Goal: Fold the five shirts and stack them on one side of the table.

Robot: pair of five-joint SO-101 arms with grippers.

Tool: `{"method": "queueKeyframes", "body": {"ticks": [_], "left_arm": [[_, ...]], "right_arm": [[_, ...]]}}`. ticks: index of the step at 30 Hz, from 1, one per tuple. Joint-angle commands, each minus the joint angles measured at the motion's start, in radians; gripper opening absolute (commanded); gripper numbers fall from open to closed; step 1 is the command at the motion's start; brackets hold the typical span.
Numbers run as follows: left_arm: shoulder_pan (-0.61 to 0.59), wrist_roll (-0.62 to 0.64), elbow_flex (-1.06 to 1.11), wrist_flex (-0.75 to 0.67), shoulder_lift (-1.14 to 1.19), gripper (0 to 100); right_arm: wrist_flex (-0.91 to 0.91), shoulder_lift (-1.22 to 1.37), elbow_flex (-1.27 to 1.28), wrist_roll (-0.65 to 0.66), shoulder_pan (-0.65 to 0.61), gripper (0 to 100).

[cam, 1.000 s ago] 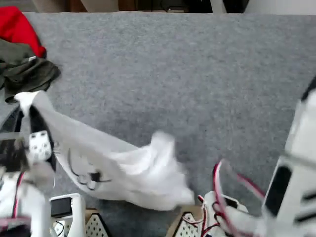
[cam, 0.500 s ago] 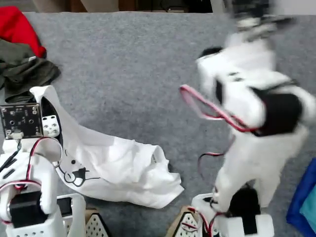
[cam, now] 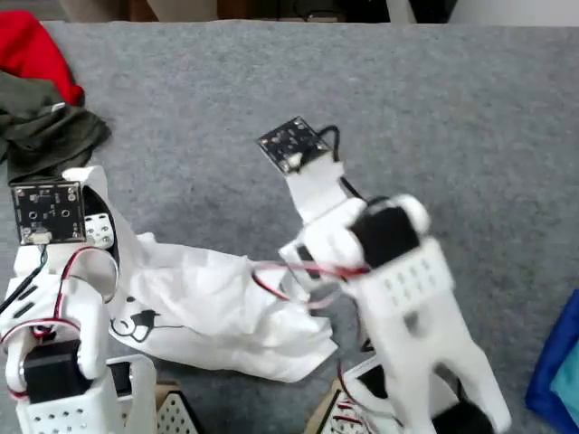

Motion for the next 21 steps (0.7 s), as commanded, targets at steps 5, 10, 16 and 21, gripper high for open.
{"method": "queueKeyframes", "body": {"ticks": [5,10,16,21], "left_arm": [[0.0,-0.006,0.021,-0.025,-0.007,2],[-0.015,-0.008,0.021,-0.025,-0.007,2],[-0.083,-0.008,0.021,-0.025,-0.007,2],[-0.106,-0.006,0.023,-0.025,-0.007,2]], "right_arm": [[0.006,0.352,-0.134,-0.14,-0.044,12.3],[0.015,0.513,-0.332,-0.218,-0.127,12.4],[0.014,0.624,-0.429,-0.216,-0.254,12.3],[-0.008,0.691,-0.435,-0.216,-0.3,12.3]]}}
